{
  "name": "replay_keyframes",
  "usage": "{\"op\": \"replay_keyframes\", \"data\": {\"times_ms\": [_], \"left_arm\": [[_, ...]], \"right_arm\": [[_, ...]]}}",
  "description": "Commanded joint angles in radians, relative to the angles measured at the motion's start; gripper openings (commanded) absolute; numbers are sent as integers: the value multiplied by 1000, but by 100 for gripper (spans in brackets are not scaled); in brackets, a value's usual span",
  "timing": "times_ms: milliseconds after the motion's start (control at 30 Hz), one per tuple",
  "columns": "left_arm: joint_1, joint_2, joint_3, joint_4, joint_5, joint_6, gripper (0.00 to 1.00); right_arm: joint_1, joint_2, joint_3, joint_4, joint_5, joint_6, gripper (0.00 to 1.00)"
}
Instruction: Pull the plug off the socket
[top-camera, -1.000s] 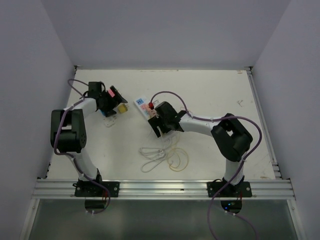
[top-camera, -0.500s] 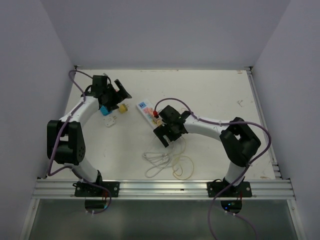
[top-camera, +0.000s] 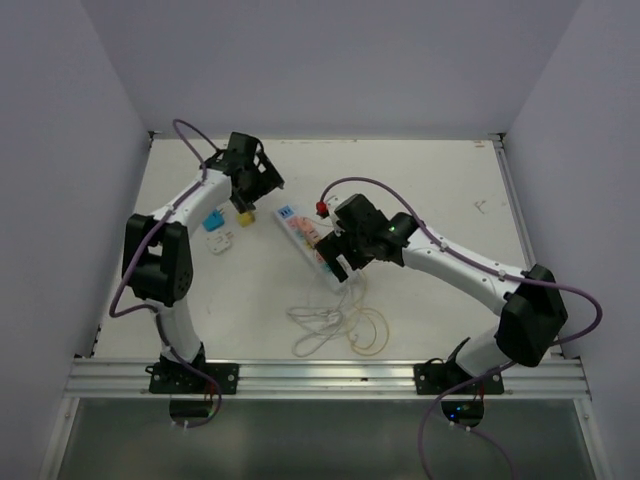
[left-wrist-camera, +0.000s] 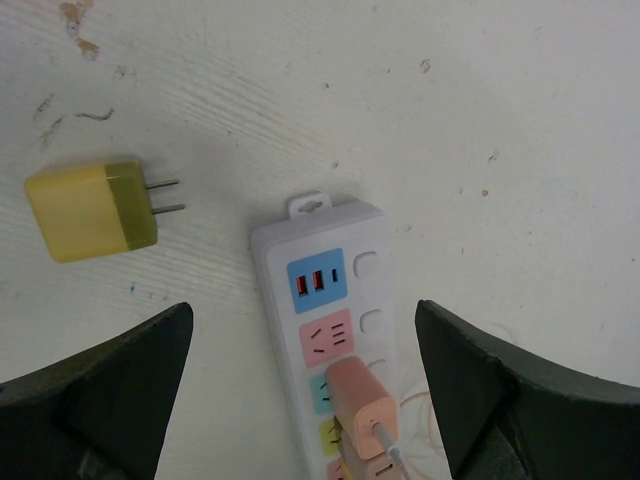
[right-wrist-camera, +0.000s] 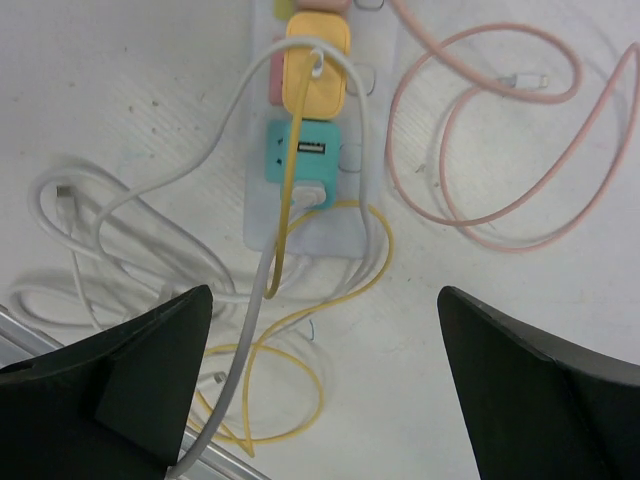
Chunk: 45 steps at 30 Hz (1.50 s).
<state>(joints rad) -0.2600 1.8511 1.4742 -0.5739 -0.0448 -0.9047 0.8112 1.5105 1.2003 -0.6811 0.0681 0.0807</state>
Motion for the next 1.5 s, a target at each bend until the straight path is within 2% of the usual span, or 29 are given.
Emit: {"op": "replay_keyframes", "data": {"times_ms": [0, 133, 367, 667, 1100, 1267, 1467], "left_arm": [[-48, 74, 128, -109, -73, -42, 95], [-71, 144, 195, -106, -78, -62, 94], [-117, 250, 333, -234, -125, -77, 95], [-127, 330, 402, -320, -147, -97, 95], [-139, 407, 431, -285, -133, -166, 96], [-140, 419, 417, -280, -124, -177, 91], [-140, 427, 403, -279, -110, -184, 75]], "right_arm": [[3, -64, 64, -37, 36, -48, 99], [2, -70, 73, -14, 56, -59, 99], [2, -76, 51, 11, 73, -70, 99], [2, -87, 13, 71, 47, -61, 99], [2, -96, -27, 97, -5, -44, 99], [2, -78, 4, 115, -28, -44, 99], [2, 25, 133, 129, -48, -65, 95]]}}
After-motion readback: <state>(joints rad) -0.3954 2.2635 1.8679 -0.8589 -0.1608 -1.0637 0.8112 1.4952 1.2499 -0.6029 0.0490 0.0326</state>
